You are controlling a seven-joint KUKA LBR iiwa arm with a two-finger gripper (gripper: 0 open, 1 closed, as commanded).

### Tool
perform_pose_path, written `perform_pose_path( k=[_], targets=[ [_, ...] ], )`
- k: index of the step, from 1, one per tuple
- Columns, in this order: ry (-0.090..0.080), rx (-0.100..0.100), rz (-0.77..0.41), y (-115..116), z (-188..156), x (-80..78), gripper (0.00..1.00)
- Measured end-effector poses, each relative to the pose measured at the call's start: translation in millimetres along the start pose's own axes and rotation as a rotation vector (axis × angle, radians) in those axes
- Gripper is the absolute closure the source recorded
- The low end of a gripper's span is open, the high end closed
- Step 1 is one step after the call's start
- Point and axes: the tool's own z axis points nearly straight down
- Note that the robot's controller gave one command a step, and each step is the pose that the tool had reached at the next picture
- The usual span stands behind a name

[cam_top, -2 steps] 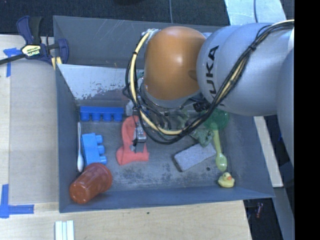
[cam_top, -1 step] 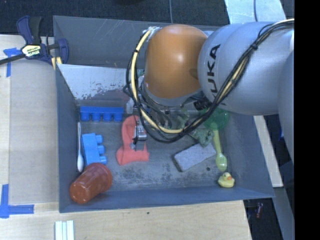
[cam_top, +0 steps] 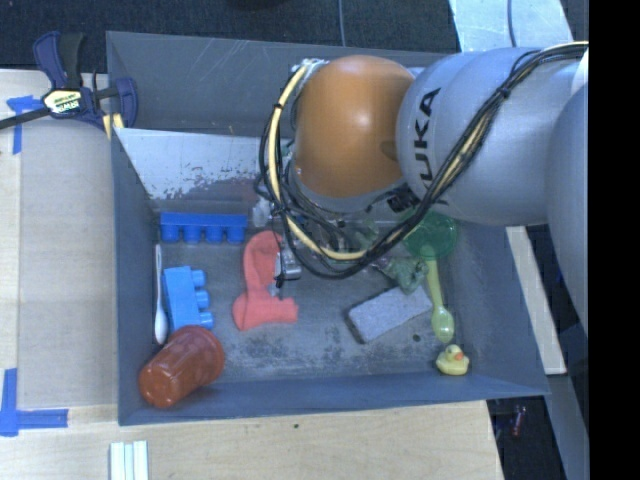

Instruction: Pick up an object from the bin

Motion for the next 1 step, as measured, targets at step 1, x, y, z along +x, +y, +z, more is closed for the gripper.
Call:
perform_pose_path(
  k=[1],
  targets=[
    [0.007, 0.002, 0.014, -20.8, 45.8, -13.5, 0.00]
  ],
)
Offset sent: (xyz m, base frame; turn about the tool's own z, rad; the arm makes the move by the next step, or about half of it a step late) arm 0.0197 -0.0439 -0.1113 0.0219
